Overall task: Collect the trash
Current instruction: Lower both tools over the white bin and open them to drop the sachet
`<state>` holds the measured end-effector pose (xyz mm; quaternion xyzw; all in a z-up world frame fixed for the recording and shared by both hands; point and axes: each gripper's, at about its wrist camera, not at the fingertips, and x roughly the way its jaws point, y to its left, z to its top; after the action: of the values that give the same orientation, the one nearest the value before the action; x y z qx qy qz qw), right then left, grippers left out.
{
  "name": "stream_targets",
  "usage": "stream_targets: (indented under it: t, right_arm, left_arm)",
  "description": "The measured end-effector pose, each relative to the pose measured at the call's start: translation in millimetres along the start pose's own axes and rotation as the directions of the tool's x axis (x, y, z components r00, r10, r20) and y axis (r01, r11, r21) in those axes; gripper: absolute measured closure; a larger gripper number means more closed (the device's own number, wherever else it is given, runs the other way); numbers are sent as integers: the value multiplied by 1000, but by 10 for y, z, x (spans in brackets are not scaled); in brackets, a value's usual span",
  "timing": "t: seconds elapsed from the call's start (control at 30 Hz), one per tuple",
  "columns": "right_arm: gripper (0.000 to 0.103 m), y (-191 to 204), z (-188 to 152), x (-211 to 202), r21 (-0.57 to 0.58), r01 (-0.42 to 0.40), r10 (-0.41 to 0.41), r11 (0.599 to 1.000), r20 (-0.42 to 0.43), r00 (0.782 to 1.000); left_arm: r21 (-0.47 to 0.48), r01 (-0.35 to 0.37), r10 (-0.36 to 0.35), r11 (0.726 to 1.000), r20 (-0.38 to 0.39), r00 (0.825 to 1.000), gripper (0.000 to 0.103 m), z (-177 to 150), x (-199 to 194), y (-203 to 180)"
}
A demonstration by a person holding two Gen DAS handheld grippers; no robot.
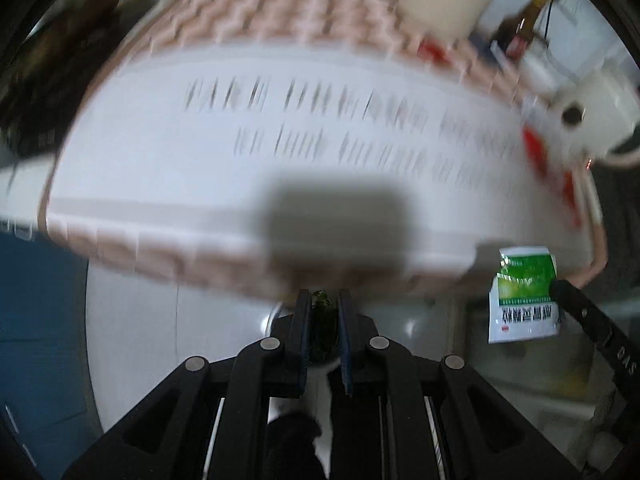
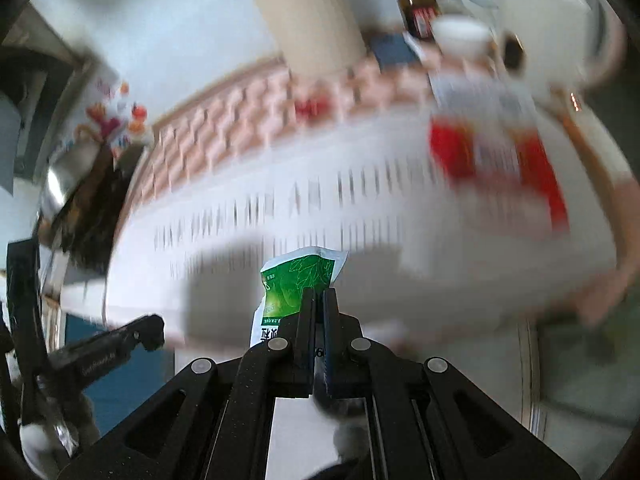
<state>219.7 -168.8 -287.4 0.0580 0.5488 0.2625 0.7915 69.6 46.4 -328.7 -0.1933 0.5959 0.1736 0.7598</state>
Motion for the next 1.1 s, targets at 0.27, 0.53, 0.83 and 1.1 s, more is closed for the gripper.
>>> stream_targets:
  t: [0.27,0.53,0.83,1.1]
  right_arm:
    - [100,-307,-1579,1112,61,75,-58,995,-246,968]
    - [100,-1087,-2624,3276,118,162,-107,980,-377,920]
    - [100,-1478,-3103,4716,35,216,-176,976,-460,870]
    - [96,-1456,-3094,4827,18,206,-170,978,-499,850]
  left_arm:
    - [-77,12,-32,997,-264,964,93,-784,1684,354]
    - [-105,-35,-13,994,-425,905,93,-1195,4047,483]
    - [-39,-57,32,998,-468,883,93,-1353,4937,535]
    - [-29,-65,44,997,-462,886,83,-1292,4878,544]
